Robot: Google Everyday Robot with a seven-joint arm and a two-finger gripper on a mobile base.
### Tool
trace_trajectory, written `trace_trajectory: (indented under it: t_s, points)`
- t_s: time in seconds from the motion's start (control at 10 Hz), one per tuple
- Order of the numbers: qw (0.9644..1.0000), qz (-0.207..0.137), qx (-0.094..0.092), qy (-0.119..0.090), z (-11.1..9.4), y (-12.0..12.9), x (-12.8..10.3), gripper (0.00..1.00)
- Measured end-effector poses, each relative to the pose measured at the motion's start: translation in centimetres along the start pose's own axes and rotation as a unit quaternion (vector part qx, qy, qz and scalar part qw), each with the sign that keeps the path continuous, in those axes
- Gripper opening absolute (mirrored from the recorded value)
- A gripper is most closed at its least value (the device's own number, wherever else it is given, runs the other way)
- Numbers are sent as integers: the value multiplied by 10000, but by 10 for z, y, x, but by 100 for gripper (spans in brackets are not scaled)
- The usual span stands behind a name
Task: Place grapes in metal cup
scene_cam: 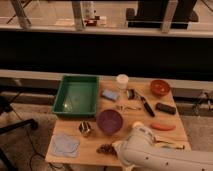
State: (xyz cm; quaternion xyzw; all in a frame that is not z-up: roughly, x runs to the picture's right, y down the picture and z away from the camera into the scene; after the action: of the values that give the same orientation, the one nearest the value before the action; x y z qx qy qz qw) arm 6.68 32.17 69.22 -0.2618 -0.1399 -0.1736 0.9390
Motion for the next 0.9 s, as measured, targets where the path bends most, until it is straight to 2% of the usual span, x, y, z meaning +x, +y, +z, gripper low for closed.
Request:
trace_trajectory:
  t_s: [0.4,0.9]
  points:
    - [10000,-44,-45,23,15,-13,1,80]
    - [9997,-1,-142,177,30,-25,17,80]
